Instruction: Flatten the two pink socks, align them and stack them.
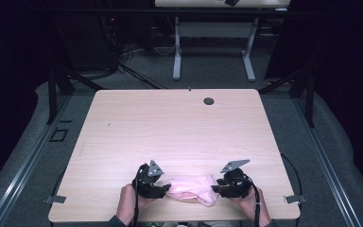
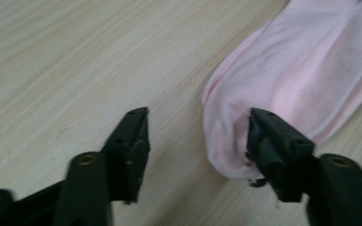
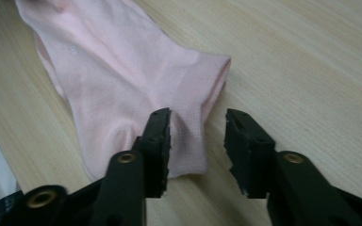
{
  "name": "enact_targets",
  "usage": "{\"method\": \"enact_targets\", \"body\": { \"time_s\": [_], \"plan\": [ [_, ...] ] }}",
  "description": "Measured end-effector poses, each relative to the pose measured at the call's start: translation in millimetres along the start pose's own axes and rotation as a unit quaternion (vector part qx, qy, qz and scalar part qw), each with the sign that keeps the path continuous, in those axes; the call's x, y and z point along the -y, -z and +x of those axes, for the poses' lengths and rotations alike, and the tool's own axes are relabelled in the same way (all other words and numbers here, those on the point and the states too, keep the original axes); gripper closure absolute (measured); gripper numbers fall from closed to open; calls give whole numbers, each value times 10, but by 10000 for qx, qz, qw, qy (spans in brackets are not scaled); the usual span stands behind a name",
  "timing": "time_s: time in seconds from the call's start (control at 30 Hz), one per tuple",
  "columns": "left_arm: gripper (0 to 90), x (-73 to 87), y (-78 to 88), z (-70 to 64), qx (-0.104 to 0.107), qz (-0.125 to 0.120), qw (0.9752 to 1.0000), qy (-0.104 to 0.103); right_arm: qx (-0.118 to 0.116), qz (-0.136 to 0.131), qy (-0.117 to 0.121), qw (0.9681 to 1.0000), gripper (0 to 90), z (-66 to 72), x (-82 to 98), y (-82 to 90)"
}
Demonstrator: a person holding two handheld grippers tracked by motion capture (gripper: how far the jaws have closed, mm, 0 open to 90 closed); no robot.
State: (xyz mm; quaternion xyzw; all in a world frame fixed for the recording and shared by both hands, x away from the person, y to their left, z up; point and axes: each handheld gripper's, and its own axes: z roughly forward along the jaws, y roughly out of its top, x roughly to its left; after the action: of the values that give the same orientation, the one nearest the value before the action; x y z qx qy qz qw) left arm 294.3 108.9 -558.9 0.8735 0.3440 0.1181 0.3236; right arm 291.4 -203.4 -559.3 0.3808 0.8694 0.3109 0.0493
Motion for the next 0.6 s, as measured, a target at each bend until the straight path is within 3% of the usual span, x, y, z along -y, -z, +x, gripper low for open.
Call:
{"method": "enact_targets", "body": {
  "time_s": [0.03,0.1,0.13,0.23,0.53,0.6],
  "plan": [
    [311,1,40,32,-16,-59,10000,37,44,-122,23,9999,514,-2,-5,43],
    [260,0,65,45,-30,-73,10000,45,78,-150,27,9999,492,1,-8,65],
    [242,1,87,56,-75,-127,9999,44,99,-269,83,9996,412,1,-17,120],
    [185,0,218,100,-268,-263,9993,81,195,-431,111,9988,284,-1,-27,211],
    [94,99,549,262,-804,-537,9950,233,639,-885,157,9939,89,-73,34,505],
    [77,177,666,345,-987,-613,9926,358,784,-957,113,9923,59,-107,69,553]
  ]
}}
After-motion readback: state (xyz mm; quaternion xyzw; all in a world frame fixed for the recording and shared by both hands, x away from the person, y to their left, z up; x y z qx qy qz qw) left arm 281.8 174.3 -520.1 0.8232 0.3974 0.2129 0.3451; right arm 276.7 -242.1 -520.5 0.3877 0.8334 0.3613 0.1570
